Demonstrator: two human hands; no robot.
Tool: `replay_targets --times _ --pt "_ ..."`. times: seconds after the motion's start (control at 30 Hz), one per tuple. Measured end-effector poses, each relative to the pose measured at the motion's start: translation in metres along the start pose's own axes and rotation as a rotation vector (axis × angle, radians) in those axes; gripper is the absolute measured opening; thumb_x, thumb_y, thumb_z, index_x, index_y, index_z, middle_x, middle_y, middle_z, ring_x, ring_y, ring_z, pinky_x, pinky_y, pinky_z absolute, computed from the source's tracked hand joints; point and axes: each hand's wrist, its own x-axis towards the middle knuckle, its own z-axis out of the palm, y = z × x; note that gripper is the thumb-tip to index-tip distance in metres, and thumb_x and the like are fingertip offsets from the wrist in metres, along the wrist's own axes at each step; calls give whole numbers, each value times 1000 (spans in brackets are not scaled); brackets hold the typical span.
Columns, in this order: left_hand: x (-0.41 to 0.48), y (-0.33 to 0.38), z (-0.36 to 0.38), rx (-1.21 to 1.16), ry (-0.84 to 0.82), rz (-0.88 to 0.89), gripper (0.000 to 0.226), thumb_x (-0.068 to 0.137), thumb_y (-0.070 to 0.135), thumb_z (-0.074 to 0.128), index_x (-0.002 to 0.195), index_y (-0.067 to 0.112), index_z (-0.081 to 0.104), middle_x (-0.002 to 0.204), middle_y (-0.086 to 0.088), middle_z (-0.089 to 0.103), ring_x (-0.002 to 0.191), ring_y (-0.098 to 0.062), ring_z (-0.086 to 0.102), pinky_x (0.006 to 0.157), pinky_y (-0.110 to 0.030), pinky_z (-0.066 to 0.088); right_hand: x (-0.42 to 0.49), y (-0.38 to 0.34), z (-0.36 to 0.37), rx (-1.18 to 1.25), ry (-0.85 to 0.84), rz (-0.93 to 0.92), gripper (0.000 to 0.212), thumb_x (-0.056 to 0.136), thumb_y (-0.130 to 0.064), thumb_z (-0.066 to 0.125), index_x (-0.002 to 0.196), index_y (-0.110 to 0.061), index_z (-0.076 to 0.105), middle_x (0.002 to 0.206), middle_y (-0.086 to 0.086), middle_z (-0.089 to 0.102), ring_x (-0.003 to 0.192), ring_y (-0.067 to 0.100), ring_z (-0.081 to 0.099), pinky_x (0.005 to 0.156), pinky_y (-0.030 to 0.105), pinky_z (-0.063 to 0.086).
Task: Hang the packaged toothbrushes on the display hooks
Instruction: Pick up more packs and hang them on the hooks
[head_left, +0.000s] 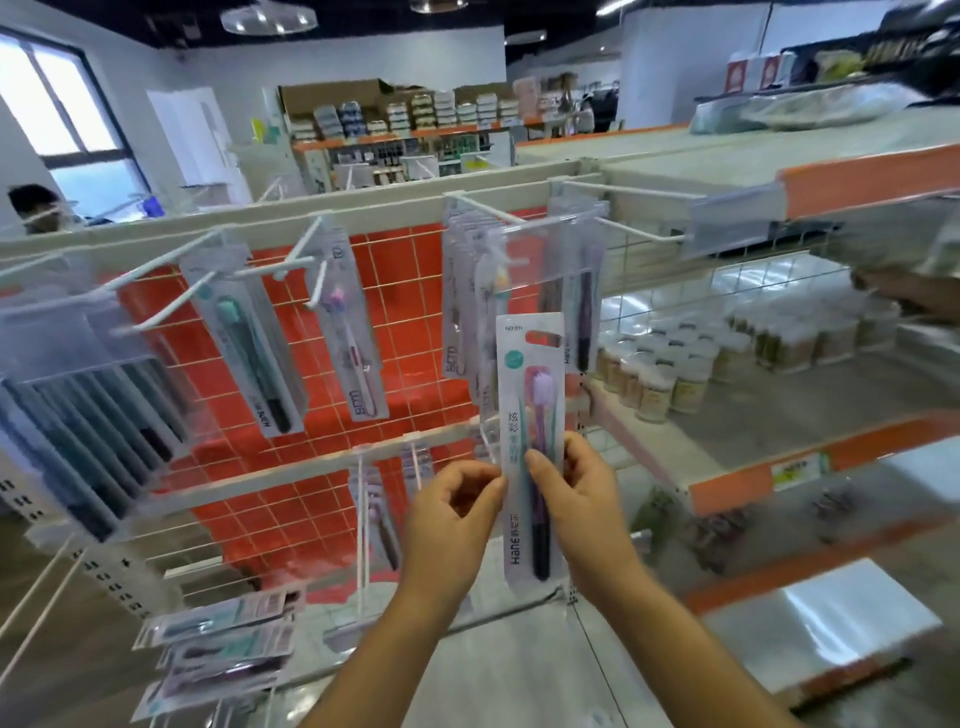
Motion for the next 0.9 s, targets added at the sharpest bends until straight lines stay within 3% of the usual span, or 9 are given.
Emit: replay_targets --times 0.3,0.57,0.77,0.9 --pt "26 26 84 -174 18 -23 11 93 10 61 89 8 71 79 -4 73 72 -12 69 65 -19 54 42 -24 -70 -37 87 -83 12 94 -15 58 103 -21 63 93 2 71 87 15 70 75 34 59" --pt "41 34 122 -181 19 56 14 95 13 59 92 9 71 86 -8 73 86 -27 70 79 -37 59 63 -34 -102 -31 66 -165 4 93 -16 58 95 -17 62 83 2 69 80 17 69 72 36 59" --pt "49 40 136 -147 54 92 11 94 13 62 91 11 72 87 -7 72 87 -29 69 82 -49 58 72 -39 -113 23 38 -200 9 94 -15 56 101 -14 62 83 -7 70 80 11 69 68 24 57" --pt "53 41 142 -145 69 82 9 93 12 62 90 11 71 86 -7 72 87 -30 68 81 -50 57 79 -37 -118 32 27 -187 13 95 -13 55 105 -15 63 90 -1 71 87 15 70 72 29 58"
